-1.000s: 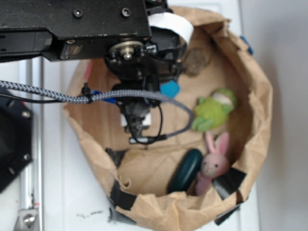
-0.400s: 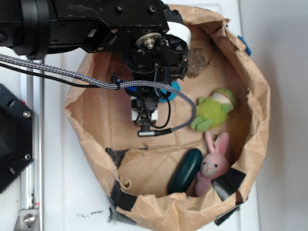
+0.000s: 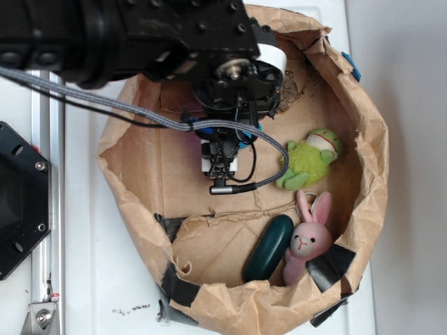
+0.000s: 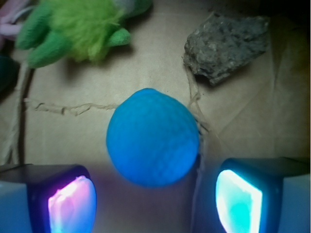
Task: Grab the blue ball.
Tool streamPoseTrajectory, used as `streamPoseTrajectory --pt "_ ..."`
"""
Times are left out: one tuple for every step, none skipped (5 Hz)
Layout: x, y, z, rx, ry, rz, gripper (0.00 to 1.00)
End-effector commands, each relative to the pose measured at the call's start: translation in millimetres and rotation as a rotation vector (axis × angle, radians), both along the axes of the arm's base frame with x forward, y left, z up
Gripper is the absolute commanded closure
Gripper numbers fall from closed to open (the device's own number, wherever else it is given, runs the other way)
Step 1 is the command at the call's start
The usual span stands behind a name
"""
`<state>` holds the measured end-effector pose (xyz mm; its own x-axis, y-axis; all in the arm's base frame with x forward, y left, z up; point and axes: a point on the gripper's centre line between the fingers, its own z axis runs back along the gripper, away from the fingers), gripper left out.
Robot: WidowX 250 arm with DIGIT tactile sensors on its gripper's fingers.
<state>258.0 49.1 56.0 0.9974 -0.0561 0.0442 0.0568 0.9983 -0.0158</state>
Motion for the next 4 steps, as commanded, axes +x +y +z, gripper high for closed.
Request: streamPoseTrajectory --pt "26.0 2.5 3.3 0.019 -0.072 -0.001 0.00" --pt "27.0 2.7 -0.7 0.008 -0.071 0.001 0.37" --pt "24.3 1.5 -1.4 0.012 -0.080 0.001 1.00" --pt "22.7 2.7 -1.4 0.014 -0.084 0.007 1.00"
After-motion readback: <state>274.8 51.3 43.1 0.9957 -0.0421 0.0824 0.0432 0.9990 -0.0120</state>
